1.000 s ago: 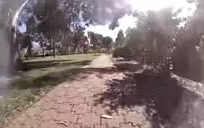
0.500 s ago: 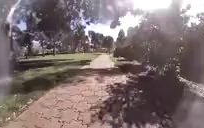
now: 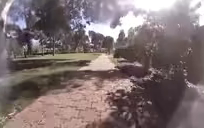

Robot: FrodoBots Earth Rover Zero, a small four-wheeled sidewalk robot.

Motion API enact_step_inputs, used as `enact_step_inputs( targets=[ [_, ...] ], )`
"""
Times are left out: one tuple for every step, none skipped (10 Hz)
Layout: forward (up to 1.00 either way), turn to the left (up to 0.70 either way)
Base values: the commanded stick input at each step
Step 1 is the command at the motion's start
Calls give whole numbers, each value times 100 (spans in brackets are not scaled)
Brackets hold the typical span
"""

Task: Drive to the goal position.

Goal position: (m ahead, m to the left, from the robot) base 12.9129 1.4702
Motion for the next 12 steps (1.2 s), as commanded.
enact_step_inputs(
  targets=[
    [70,35],
    [70,1],
    [70,1],
    [70,0],
    [70,-6],
    [70,-12],
    [70,-19],
    [70,-12],
    [70,-6],
    [70,0],
    [70,0],
    [70,0]
  ],
)
